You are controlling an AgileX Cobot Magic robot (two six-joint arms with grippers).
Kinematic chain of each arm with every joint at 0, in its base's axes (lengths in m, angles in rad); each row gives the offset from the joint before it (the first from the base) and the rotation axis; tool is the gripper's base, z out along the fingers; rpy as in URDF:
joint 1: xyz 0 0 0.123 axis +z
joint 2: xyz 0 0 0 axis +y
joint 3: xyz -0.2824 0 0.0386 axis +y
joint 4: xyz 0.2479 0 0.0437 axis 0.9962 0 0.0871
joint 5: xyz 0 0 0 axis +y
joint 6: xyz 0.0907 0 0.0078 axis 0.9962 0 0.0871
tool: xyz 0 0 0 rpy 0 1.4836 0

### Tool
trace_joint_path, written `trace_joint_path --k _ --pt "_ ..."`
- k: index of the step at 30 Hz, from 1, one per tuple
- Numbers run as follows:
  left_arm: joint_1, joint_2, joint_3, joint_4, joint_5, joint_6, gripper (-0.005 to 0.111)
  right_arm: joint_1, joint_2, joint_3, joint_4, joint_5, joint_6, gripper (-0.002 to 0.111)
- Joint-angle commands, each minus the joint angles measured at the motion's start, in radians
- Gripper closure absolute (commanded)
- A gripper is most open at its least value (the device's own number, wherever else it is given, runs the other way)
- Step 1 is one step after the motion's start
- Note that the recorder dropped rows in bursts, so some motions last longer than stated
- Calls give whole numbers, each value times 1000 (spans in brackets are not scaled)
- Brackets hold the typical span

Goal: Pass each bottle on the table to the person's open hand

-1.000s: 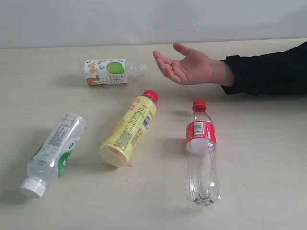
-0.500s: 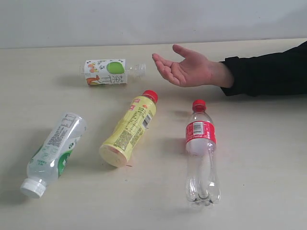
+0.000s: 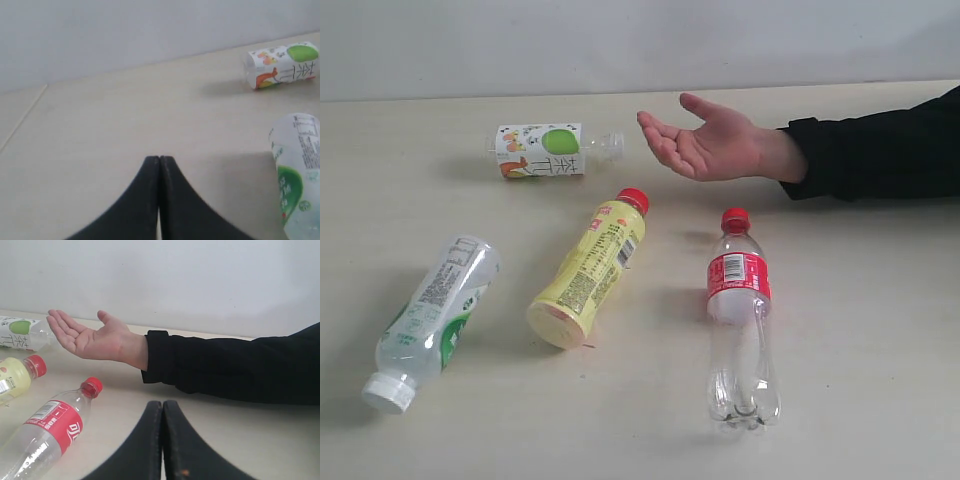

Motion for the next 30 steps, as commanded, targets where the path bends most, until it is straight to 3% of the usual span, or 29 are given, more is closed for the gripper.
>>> trace_joint_path --k 1,5,8,10,14,17,22,27,30 --pt "2 -5 2 -4 -332 -25 107 -6 -6 5 -4 -5 -6 108" --pt "2 -5 2 -17 -604 -257 107 -6 -6 5 -4 -5 -6 108" --pt "2 -5 2 -17 -748 -673 107 -6 -6 5 -4 -5 -6 108" --pt "2 -5 2 -6 -840 -812 107 -6 -6 5 -4 -5 -6 108" --pt "2 -5 2 -31 -1072 -733 107 -6 -6 5 -4 -5 -6 108" --pt "2 -5 -60 -90 -1146 -643 107 -6 -6 5 -4 -5 -6 108" --pt "2 169 -287 -288 -1045 -293 107 -6 -6 5 -4 -5 -6 108" --pt "2 479 -503 -240 -770 -316 107 -6 -6 5 -4 -5 -4 108" --pt "-1 686 -628 -90 -455 -427 107 -6 -6 5 -4 -5 -4 108"
